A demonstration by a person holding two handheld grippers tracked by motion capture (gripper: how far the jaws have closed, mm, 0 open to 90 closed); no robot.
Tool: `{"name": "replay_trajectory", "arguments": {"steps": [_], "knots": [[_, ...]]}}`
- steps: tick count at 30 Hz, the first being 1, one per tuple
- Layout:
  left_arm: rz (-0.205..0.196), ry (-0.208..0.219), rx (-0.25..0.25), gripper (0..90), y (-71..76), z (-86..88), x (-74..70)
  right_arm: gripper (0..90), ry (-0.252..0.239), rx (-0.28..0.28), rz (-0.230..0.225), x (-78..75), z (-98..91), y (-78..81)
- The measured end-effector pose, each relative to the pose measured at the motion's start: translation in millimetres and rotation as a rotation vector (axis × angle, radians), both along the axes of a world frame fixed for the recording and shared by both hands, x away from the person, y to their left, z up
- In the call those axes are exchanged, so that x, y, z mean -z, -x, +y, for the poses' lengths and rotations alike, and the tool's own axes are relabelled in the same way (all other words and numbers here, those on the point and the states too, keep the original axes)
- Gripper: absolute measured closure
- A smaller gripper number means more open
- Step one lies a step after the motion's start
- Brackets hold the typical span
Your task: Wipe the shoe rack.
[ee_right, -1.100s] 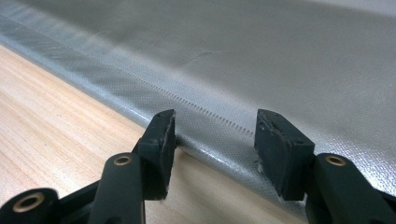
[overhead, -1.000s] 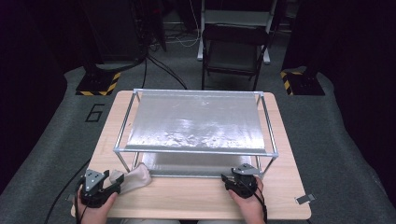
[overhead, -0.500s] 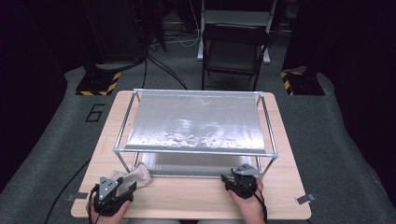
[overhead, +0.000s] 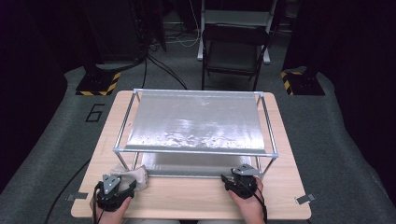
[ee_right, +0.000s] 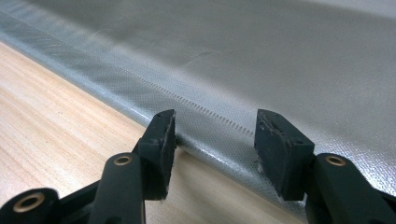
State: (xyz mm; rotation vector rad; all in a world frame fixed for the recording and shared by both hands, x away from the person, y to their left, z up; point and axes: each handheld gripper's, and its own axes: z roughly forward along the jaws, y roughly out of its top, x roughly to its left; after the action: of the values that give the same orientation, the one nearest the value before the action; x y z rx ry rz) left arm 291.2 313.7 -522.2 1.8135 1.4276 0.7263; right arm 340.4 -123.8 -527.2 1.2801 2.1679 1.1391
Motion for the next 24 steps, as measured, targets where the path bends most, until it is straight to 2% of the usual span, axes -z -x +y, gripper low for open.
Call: {"name": "replay_trajectory", "arguments": {"steps": [1, 4, 5, 7, 8, 10, 11, 15, 16, 17, 19, 21, 22, 24], "knots": [[-0.018, 0.026, -0.014, 37.8, -1.8, -1.7, 1.0, 48.3, 0.001, 0.001, -0.006, 0.3, 0.1, -0.3], [-0.027, 0.02, -0.003, 38.0, -5.8, -1.9, -0.5, 48.3, -0.002, 0.002, 0.0, 0.1, 0.1, 0.0], [-0.039, 0.038, -0.014, 38.1, -7.4, -3.3, -0.3, 48.3, -0.002, 0.003, 0.0, 0.1, 0.1, 0.0], [-0.04, 0.024, -0.002, 38.5, -9.8, -1.9, -0.8, 48.3, 0.0, -0.002, -0.003, 0.2, -0.1, -0.5], [-0.05, 0.033, -0.009, 39.5, -10.7, -2.3, -0.3, 48.3, 0.001, -0.002, -0.003, 0.2, -0.1, -0.5], [-0.046, 0.036, -0.002, 40.4, -11.7, -1.5, -1.2, 48.3, 0.002, -0.002, 0.0, 0.0, -0.2, -0.3], [-0.052, 0.024, 0.001, 41.0, -12.3, -1.0, -1.2, 48.3, 0.01, -0.01, -0.006, 0.0, -0.7, -1.0], [-0.054, 0.027, -0.001, 43.6, -14.4, -1.4, -1.0, 48.4, 0.017, -0.009, -0.013, 0.0, -0.4, -1.2], [-0.056, 0.038, -0.009, 43.7, -14.8, -1.7, -1.0, 48.4, 0.011, 0.003, -0.013, 0.1, 0.1, -0.4], [-0.069, 0.042, -0.016, 43.6, -15.3, -2.0, -1.1, 48.6, 0.017, 0.0, -0.014, 0.0, -0.1, -0.1], [-0.067, 0.03, -0.013, 42.9, -15.5, -1.1, -3.1, 48.8, 0.025, -0.014, -0.009, -0.1, 0.2, -0.5], [-0.079, 0.035, -0.02, 40.0, -17.4, -2.5, -3.9, 49.1, 0.029, -0.011, -0.017, 0.0, 0.4, -0.1], [-0.082, 0.035, -0.02, 39.2, -18.1, -2.5, -5.2, 49.2, 0.024, -0.013, -0.005, 0.2, 1.4, -0.2], [-0.102, 0.021, -0.025, 36.5, -18.8, -2.1, -8.1, 49.5, 0.033, -0.021, -0.021, 0.4, 1.2, -1.4]]}}
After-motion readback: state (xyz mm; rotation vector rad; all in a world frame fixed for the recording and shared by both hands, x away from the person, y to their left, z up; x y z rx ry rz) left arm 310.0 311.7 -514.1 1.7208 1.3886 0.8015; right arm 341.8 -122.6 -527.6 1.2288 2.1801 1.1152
